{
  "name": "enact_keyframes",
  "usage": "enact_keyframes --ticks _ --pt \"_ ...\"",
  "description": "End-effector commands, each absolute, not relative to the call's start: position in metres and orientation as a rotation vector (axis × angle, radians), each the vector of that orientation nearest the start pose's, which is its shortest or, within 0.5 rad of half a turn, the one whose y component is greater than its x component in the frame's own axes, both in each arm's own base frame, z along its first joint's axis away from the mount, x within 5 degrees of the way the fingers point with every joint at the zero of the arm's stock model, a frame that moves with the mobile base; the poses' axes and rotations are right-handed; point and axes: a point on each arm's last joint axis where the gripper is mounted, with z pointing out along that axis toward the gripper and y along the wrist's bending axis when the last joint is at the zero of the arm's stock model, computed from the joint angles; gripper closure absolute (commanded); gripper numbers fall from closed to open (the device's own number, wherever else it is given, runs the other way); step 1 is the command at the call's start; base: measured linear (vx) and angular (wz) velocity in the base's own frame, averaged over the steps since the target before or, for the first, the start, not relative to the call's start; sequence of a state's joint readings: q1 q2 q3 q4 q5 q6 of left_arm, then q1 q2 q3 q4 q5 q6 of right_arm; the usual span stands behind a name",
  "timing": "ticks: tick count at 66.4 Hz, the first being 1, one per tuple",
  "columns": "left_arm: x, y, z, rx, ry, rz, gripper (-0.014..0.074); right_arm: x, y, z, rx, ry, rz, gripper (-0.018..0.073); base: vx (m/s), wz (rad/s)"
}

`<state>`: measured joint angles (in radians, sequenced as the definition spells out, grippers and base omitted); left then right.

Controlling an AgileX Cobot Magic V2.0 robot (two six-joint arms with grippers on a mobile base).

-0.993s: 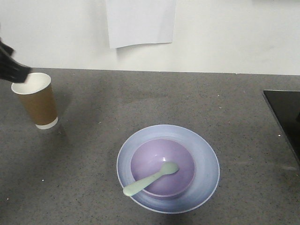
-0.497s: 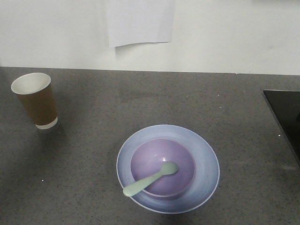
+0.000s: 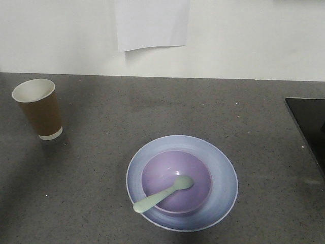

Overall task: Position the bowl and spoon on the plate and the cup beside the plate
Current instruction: 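Move the left gripper over the brown paper cup rim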

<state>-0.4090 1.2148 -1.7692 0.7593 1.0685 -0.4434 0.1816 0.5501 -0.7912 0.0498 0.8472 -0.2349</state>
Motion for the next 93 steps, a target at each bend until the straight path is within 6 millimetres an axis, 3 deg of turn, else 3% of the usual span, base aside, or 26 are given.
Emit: enact_keyframes --ticks 1,8,24,42,58,82,93 --pt "0.213 -0.029 0.563 -0.048 1.742 0.259 0.0258 0.089 0.02 0.373 -0.388 1.958 0.034 0.0565 0.0 0.0" --pt "0.239 -0.026 0.555 -0.063 1.802 0.222 0.0258 0.089 0.02 0.373 -0.386 1.959 0.044 0.0565 0.0 0.0" --pt "0.304 -0.005 0.509 -0.09 2.031 0.116 0.0258 0.089 0.02 0.373 -0.387 1.963 0.046 0.0565 0.0 0.0" --pt "0.346 0.023 0.461 -0.135 2.237 0.014 0.0251 0.089 0.02 0.373 -0.388 1.967 0.046 0.0565 0.0 0.0" --pt "0.368 0.024 0.426 -0.122 2.391 -0.042 0.0219 0.089 0.02 0.373 -0.388 1.967 0.046 0.0565 0.0 0.0" --pt "0.381 0.025 0.411 -0.126 2.43 -0.046 0.0215 0.088 0.02 0.372 -0.389 1.973 0.046 0.0565 0.0 0.0" --pt "0.391 0.026 0.392 -0.13 2.502 -0.049 0.0216 0.088 0.02 0.372 -0.389 1.973 0.046 0.0565 0.0 0.0"
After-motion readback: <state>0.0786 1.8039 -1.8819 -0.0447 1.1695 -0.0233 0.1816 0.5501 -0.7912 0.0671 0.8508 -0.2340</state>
